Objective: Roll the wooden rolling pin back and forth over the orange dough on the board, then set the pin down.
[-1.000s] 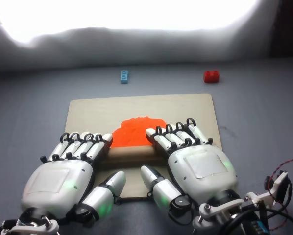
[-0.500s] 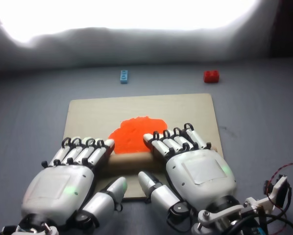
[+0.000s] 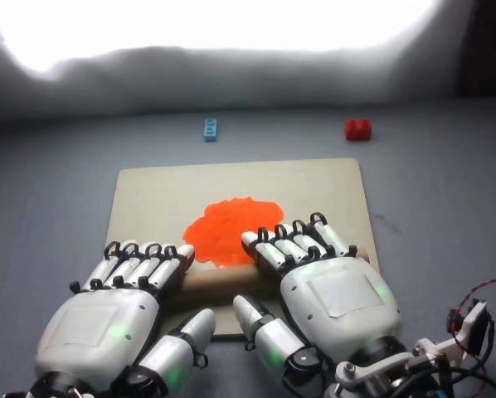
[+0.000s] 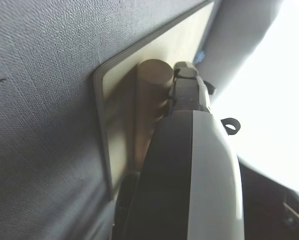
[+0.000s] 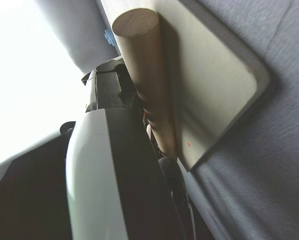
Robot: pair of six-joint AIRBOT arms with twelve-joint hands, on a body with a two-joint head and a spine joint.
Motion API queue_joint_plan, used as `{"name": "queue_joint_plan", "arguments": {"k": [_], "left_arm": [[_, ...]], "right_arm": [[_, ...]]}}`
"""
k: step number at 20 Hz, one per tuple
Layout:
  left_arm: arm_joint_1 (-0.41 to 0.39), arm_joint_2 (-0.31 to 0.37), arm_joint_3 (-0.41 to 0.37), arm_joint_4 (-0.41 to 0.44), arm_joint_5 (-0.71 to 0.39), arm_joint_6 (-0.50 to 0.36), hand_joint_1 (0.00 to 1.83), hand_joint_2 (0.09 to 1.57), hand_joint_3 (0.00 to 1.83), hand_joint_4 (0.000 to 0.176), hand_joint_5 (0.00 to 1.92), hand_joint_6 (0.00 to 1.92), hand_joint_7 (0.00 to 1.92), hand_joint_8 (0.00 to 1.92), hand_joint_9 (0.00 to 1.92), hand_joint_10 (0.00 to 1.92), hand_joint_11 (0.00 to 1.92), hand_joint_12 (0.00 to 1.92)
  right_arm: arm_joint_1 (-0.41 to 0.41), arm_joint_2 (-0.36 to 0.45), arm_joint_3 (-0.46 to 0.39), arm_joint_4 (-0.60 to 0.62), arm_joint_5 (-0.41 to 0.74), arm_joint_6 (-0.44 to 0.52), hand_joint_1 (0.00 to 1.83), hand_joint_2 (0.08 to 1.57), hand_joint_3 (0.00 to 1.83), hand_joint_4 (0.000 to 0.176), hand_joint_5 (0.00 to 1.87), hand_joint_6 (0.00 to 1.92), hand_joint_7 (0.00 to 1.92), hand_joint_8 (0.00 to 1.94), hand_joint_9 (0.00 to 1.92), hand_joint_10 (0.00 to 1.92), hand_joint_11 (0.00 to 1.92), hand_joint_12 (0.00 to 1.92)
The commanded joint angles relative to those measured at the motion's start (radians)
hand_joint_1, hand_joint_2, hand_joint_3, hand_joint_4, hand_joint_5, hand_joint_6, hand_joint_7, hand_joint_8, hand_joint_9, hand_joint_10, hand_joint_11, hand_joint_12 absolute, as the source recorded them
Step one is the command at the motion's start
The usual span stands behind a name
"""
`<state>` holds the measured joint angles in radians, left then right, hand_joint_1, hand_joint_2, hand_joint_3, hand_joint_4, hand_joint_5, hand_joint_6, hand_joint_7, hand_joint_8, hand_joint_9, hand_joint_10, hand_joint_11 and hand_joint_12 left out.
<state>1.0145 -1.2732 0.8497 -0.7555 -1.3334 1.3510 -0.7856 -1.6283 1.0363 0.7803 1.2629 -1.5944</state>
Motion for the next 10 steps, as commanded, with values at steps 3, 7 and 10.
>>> {"name": "queue_joint_plan", "arguments": {"k": [3, 7, 10], "left_arm": [[0.002, 0.003, -0.001, 0.046, -0.066, -0.009, 0.00, 1.53, 0.00, 0.000, 0.19, 0.00, 0.21, 0.00, 0.15, 0.00, 0.00, 0.13], [0.002, 0.003, -0.001, 0.050, -0.066, -0.012, 0.00, 1.53, 0.00, 0.000, 0.21, 0.01, 0.24, 0.00, 0.18, 0.00, 0.00, 0.21], [-0.001, 0.003, 0.000, 0.051, -0.066, -0.014, 0.00, 1.53, 0.00, 0.000, 0.22, 0.01, 0.24, 0.00, 0.18, 0.00, 0.00, 0.21]], "right_arm": [[-0.009, -0.001, -0.006, -0.039, 0.034, 0.003, 0.00, 1.57, 0.02, 0.000, 0.34, 0.01, 0.41, 0.01, 0.40, 0.02, 0.00, 0.90], [0.001, 0.001, -0.005, -0.039, 0.035, 0.004, 0.00, 1.57, 0.02, 0.000, 0.35, 0.01, 0.41, 0.00, 0.39, 0.01, 0.00, 0.91], [0.011, 0.003, -0.005, -0.039, 0.037, 0.004, 0.00, 1.57, 0.02, 0.000, 0.35, 0.01, 0.41, 0.00, 0.39, 0.01, 0.00, 0.91]]}}
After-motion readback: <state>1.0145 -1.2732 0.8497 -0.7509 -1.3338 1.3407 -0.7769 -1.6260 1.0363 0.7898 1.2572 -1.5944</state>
